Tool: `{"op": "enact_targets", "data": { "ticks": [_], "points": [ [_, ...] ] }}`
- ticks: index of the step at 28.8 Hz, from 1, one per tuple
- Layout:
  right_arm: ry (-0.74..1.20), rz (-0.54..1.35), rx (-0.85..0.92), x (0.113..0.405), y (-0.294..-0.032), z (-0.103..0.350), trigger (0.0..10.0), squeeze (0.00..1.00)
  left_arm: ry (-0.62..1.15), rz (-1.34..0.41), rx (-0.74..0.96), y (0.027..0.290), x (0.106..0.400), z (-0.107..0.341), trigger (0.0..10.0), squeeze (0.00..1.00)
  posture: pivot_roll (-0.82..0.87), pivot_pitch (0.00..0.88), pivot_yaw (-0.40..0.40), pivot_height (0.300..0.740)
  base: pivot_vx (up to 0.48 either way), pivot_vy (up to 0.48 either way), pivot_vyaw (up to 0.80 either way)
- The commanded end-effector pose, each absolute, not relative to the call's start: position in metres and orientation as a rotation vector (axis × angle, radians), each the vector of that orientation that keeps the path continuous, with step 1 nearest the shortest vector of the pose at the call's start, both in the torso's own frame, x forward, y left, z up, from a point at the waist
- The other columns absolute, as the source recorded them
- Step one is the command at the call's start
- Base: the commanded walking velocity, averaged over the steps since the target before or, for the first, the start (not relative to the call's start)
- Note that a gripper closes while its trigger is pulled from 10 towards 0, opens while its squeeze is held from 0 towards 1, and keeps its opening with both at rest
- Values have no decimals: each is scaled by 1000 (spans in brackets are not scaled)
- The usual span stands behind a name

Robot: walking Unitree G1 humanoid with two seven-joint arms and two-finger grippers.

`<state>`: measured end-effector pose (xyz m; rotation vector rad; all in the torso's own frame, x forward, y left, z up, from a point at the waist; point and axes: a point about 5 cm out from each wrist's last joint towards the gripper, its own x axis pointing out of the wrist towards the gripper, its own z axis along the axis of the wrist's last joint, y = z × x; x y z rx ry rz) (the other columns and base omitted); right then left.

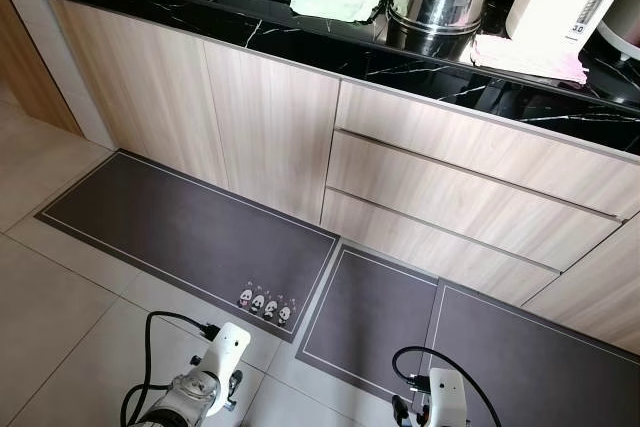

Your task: Kitchen organization

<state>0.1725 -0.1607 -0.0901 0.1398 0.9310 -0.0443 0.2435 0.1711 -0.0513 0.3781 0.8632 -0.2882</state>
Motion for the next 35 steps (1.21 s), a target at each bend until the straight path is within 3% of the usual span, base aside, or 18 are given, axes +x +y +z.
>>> {"op": "enact_targets", "data": {
  "ticks": [1, 35],
  "points": [
    [925, -298, 337, 144, -179, -99, 10000, 0, 857, -310, 277, 152, 247, -50, 10000, 0, 86, 134, -91, 740, 0, 0, 0],
    [917, -295, 344, 144, -178, -99, 10000, 0, 854, -315, 282, 151, 247, -50, 10000, 0, 98, 112, -91, 740, 0, 0, 0]
  ]
}}
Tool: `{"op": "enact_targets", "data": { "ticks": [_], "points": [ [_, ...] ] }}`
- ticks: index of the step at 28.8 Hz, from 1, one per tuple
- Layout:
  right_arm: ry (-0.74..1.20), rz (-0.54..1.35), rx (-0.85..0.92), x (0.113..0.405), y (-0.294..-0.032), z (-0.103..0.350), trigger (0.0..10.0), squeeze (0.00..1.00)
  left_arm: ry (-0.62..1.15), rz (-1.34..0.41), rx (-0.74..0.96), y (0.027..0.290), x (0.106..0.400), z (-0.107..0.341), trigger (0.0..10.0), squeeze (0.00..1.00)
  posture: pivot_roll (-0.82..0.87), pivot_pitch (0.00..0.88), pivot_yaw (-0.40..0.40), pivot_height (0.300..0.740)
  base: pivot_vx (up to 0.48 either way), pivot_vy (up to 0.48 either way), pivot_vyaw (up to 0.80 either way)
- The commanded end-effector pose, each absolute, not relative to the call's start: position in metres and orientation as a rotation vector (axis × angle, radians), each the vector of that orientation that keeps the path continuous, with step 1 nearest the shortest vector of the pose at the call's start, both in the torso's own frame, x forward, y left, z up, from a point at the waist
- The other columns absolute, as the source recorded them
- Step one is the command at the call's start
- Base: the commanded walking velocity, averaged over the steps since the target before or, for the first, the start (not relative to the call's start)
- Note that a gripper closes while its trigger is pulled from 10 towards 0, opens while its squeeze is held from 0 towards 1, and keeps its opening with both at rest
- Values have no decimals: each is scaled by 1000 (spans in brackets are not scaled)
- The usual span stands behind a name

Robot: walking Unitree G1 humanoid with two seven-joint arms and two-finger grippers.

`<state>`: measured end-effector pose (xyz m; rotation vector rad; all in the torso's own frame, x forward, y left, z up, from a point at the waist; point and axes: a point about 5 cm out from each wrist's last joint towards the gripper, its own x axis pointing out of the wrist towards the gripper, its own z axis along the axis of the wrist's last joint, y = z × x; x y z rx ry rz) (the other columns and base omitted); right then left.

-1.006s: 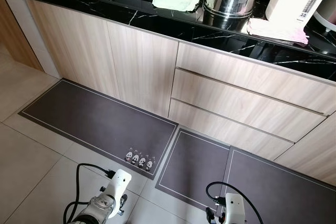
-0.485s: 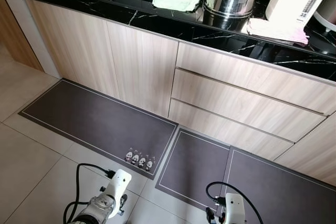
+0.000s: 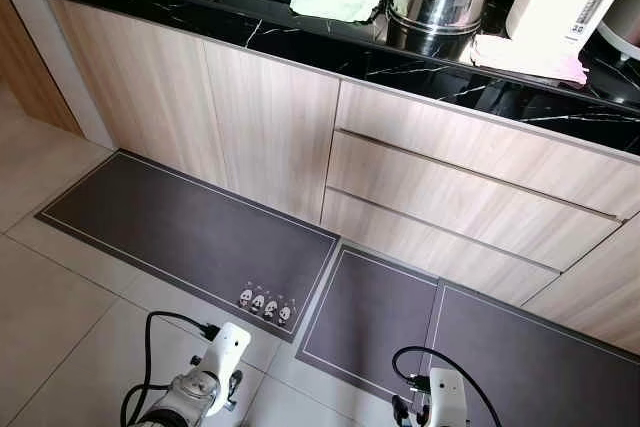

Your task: Kitchen organization

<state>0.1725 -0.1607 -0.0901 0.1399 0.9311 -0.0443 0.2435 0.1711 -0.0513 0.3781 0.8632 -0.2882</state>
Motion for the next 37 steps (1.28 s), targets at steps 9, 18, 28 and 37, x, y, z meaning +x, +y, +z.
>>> {"op": "enact_targets", "data": {
  "ticks": [9, 18, 28, 37],
  "points": [
    [919, -289, 339, 145, -178, -99, 10000, 0, 846, -302, 279, 153, 250, -48, 10000, 0, 96, 115, -89, 740, 0, 0, 0],
    [916, -299, 344, 145, -178, -99, 10000, 0, 850, -301, 277, 152, 249, -49, 10000, 0, 90, 116, -88, 740, 0, 0, 0],
    [915, -298, 341, 145, -179, -99, 10000, 0, 852, -301, 275, 152, 248, -49, 10000, 0, 93, 120, -91, 740, 0, 0, 0],
    [917, -296, 339, 145, -179, -99, 10000, 0, 853, -298, 275, 153, 248, -50, 10000, 0, 93, 121, -92, 740, 0, 0, 0]
  ]
}}
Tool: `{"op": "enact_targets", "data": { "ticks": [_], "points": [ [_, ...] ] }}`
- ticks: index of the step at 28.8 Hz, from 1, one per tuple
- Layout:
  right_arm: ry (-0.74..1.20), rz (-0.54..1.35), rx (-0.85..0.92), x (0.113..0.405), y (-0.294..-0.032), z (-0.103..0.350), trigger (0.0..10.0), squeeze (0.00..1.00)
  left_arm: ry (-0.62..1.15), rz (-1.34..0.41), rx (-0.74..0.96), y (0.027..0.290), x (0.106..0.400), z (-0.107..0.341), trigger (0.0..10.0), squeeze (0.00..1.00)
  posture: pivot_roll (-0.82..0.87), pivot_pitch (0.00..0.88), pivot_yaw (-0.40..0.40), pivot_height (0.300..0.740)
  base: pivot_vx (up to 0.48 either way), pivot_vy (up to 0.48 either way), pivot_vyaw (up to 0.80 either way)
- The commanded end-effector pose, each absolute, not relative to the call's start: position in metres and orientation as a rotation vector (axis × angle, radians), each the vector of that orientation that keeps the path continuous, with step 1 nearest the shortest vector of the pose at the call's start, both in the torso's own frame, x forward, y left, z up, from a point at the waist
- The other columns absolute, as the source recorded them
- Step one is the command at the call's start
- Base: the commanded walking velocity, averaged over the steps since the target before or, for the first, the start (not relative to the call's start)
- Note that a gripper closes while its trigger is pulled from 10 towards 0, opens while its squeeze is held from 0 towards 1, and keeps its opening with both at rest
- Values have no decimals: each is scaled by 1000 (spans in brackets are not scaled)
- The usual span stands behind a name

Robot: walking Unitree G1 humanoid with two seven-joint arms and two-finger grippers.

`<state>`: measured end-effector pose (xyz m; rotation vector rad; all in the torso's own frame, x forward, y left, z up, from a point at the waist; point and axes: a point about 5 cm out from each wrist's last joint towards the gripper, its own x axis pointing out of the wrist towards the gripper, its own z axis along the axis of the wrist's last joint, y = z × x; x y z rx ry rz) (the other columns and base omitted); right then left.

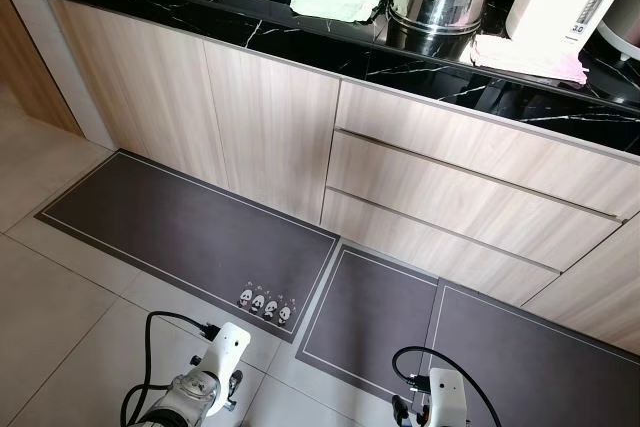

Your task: Kitchen organization

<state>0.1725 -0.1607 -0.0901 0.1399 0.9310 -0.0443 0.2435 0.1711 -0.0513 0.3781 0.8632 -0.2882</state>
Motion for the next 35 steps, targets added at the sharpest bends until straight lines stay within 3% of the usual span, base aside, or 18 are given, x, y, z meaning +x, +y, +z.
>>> {"op": "enact_targets", "data": {
  "ticks": [1, 35],
  "points": [
    [917, -296, 339, 145, -179, -99, 10000, 0, 853, -298, 275, 153, 248, -50, 10000, 0, 93, 121, -92, 740, 0, 0, 0],
    [915, -279, 330, 146, -179, -98, 10000, 0, 832, -280, 248, 155, 251, -47, 10000, 0, 110, 107, -92, 740, 0, 0, 0]
  ]
}}
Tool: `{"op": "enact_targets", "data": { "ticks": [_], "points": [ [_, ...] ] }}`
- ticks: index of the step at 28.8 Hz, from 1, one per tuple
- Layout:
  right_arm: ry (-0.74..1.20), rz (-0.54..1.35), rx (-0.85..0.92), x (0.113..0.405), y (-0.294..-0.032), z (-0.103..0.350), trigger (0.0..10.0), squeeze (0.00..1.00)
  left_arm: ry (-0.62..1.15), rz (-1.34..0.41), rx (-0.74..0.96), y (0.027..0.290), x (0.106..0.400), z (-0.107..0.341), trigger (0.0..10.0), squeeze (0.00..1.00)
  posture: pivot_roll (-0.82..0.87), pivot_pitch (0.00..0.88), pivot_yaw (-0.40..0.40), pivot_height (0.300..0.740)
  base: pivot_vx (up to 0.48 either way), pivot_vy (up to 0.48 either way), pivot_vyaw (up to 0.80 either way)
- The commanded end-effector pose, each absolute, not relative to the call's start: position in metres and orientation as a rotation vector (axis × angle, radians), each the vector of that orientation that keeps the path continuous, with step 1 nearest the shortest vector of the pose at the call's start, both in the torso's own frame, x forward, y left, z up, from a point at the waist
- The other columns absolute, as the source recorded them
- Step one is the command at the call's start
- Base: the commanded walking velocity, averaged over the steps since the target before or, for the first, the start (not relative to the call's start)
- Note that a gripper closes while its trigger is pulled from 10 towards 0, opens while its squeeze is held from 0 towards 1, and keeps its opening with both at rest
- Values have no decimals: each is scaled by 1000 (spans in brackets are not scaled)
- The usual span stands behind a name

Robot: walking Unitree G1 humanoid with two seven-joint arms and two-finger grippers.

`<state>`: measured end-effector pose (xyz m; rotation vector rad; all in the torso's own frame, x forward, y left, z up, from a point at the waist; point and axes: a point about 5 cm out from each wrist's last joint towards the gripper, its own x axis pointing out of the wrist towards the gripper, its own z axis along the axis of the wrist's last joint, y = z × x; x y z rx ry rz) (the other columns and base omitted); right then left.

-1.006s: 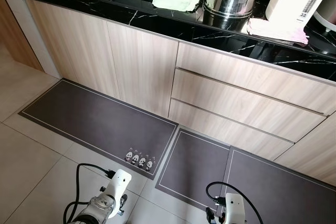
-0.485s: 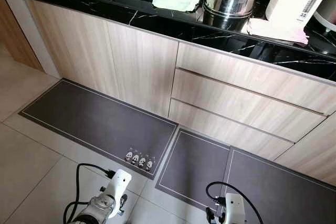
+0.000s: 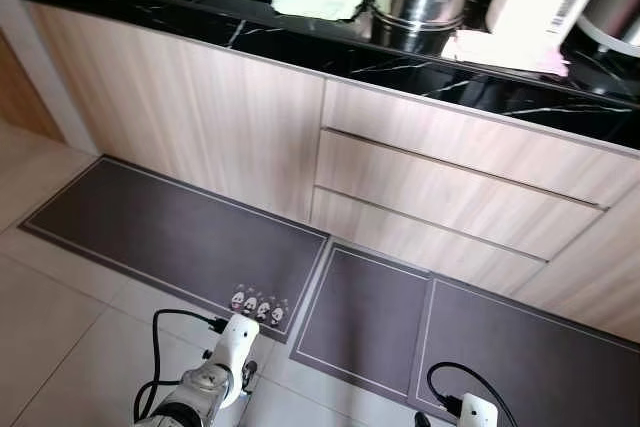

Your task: Kitchen organization

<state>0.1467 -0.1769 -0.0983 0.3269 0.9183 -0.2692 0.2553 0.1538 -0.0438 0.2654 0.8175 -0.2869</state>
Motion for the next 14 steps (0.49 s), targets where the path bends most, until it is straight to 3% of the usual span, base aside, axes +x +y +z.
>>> {"op": "enact_targets", "data": {
  "ticks": [1, 12, 14],
  "points": [
    [914, -278, 332, 146, -178, -98, 10000, 0, 833, -279, 247, 155, 251, -47, 10000, 0, 111, 106, -91, 740, 0, 0, 0],
    [903, -277, 346, 145, -178, -98, 10000, 0, 835, -270, 234, 155, 250, -48, 10000, 0, 122, 104, -102, 740, 0, 0, 0],
    [906, -264, 339, 146, -177, -98, 10000, 0, 831, -255, 228, 158, 251, -47, 10000, 0, 154, 103, -137, 740, 0, 0, 0]
  ]
}}
